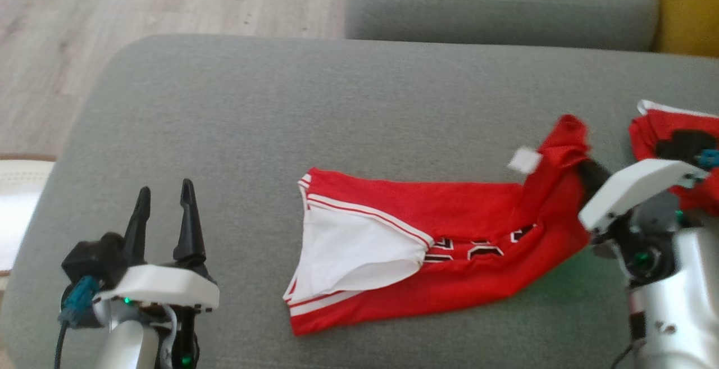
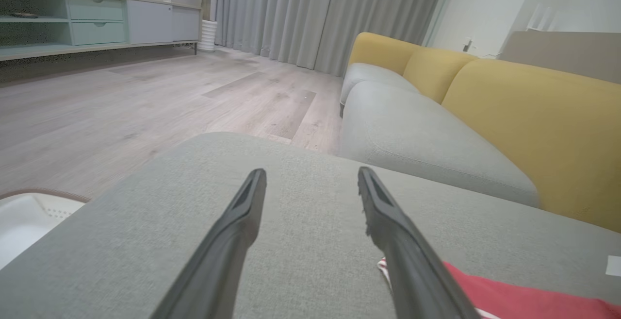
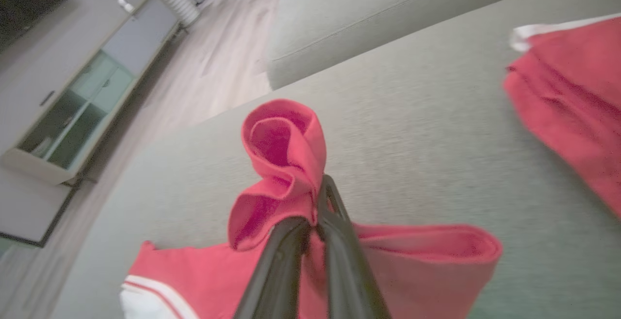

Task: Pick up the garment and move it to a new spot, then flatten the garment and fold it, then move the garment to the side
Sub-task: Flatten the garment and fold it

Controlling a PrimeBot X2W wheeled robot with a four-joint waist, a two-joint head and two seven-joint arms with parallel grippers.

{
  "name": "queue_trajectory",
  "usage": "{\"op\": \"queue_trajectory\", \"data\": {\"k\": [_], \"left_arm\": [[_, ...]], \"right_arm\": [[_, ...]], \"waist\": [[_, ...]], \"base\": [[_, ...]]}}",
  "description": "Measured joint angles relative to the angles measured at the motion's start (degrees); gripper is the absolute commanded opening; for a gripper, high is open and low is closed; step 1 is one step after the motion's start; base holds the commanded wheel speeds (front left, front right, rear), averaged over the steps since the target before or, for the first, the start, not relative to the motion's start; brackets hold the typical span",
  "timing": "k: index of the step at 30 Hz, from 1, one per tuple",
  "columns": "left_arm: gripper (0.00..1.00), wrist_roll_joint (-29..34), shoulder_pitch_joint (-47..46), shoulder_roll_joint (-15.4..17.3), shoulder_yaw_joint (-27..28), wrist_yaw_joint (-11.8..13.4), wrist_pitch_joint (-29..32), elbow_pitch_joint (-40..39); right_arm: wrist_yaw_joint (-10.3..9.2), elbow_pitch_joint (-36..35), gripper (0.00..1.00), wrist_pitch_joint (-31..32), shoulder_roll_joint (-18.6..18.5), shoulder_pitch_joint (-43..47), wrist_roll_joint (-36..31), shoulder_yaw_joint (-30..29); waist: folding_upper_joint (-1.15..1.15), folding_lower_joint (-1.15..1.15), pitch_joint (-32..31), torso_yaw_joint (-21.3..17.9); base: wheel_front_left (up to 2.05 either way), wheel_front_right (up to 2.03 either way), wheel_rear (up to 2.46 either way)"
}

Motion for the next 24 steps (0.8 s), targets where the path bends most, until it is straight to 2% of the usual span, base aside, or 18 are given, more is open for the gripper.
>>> {"op": "queue_trajectory", "data": {"k": [5, 9, 14, 17, 24], "left_arm": [[1.00, 0.00, 1.01, 0.02, 0.05, -0.07, 0.00, 0.40], [1.00, 0.00, 0.99, -0.01, 0.00, -0.09, 0.00, 0.47], [1.00, 0.00, 0.93, -0.20, -0.16, -0.49, 0.00, 0.78], [1.00, 0.00, 0.91, -0.32, -0.20, -0.52, 0.00, 0.90], [1.00, 0.01, 0.85, -0.81, -0.33, -0.77, 0.00, 1.31]], "right_arm": [[0.00, -8.69, 0.00, 3.74, 1.47, 4.98, 5.11, 5.92], [0.00, -10.07, 0.00, 3.70, 2.31, 6.87, 7.94, 9.83], [0.00, -4.54, 0.00, -2.27, 2.36, 6.17, 14.60, 16.89], [0.00, -1.00, 0.00, -5.20, 2.36, 4.69, 15.97, 19.52], [0.00, 8.42, 0.00, -12.87, 2.34, -3.30, 22.76, 29.40]], "waist": [[0.00, 0.00, -0.74, 2.50], [0.00, 0.00, -0.93, 4.64], [0.00, 0.00, -0.65, 7.50], [0.00, 0.00, -0.42, 8.62], [0.00, 0.00, 0.73, 12.35]], "base": [[0.00, 0.00, 0.00], [0.00, 0.00, 0.00], [0.00, 0.00, 0.00], [0.00, 0.00, 0.00], [0.00, 0.00, 0.00]]}}
